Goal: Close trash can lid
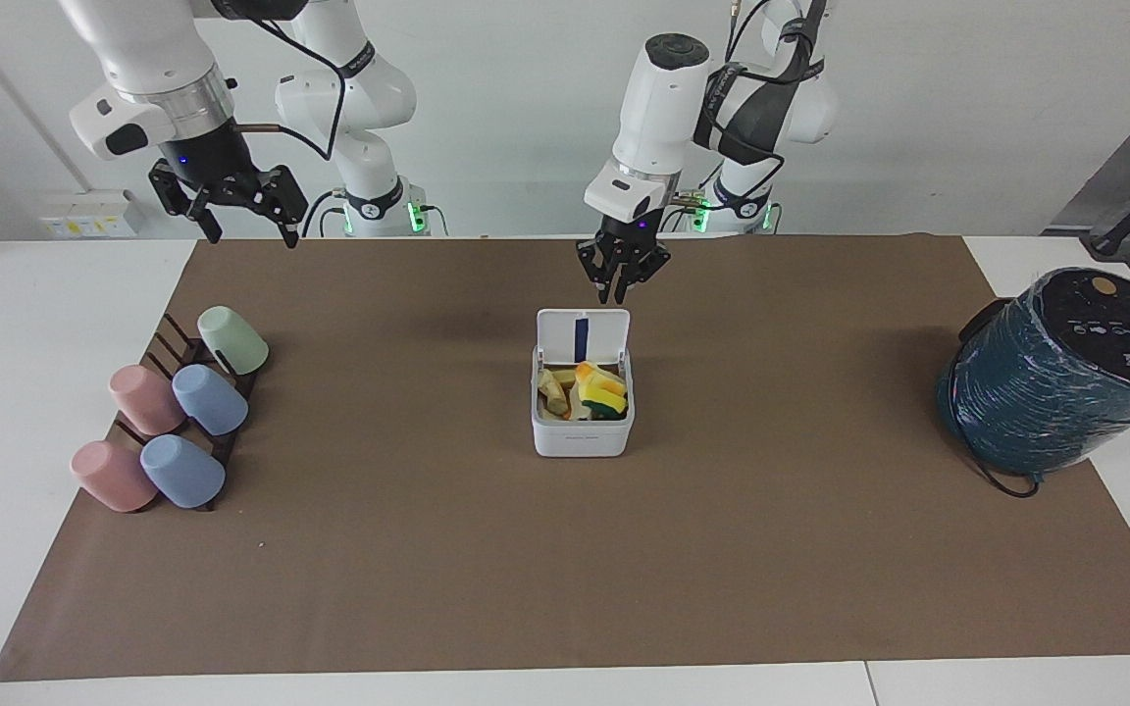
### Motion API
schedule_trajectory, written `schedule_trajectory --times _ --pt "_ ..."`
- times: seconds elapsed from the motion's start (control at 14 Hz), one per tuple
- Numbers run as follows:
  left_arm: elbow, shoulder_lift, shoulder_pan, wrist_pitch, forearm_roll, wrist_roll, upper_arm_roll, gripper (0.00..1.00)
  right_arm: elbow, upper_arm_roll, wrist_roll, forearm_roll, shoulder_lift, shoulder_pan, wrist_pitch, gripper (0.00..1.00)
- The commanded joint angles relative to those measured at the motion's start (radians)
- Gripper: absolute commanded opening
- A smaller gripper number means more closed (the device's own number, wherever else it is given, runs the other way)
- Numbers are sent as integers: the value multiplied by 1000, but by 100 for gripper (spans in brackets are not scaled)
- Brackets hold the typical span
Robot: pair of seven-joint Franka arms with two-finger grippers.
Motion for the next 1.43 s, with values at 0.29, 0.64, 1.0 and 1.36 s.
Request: schedule_trajectory --times 0.29,0.64,1.0,1.36 --pt "0 132 14 359 -24 -40 19 24 -12 4 -29 5 -23 -10 -9 100" --pt "59 272 22 462 -24 -38 18 24 -12 4 -29 5 -23 -10 -9 100" --pt "93 342 14 493 -24 -29 18 24 -12 4 -29 5 -23 -10 -9 100" --pt "93 388 0 513 -21 -24 18 24 -12 4 -29 5 -23 -10 -9 100"
